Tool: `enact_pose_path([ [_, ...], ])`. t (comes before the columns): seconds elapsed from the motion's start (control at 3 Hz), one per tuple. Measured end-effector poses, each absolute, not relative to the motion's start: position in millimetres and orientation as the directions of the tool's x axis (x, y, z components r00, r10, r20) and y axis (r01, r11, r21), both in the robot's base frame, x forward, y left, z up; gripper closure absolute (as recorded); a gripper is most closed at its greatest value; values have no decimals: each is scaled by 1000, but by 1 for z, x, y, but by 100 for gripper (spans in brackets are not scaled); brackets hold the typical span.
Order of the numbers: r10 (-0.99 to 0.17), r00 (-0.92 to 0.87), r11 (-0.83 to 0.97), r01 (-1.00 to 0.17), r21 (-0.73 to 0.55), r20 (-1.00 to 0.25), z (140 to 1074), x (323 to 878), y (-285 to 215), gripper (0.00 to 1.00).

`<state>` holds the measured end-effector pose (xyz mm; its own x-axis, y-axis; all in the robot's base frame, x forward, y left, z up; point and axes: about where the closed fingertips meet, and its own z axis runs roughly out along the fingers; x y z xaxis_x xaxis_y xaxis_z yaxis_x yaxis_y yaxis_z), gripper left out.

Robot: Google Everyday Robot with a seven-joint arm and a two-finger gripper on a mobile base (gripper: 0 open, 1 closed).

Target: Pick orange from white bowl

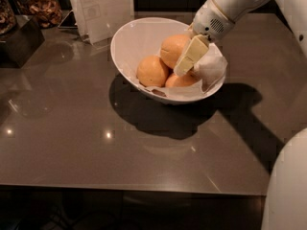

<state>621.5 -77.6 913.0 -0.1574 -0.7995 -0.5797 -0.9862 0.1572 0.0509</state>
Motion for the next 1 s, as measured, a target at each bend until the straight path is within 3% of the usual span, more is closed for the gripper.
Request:
enact_pose_path([
  [1.0, -800, -157, 157, -986, 51, -580, 913, 622, -77, 89],
])
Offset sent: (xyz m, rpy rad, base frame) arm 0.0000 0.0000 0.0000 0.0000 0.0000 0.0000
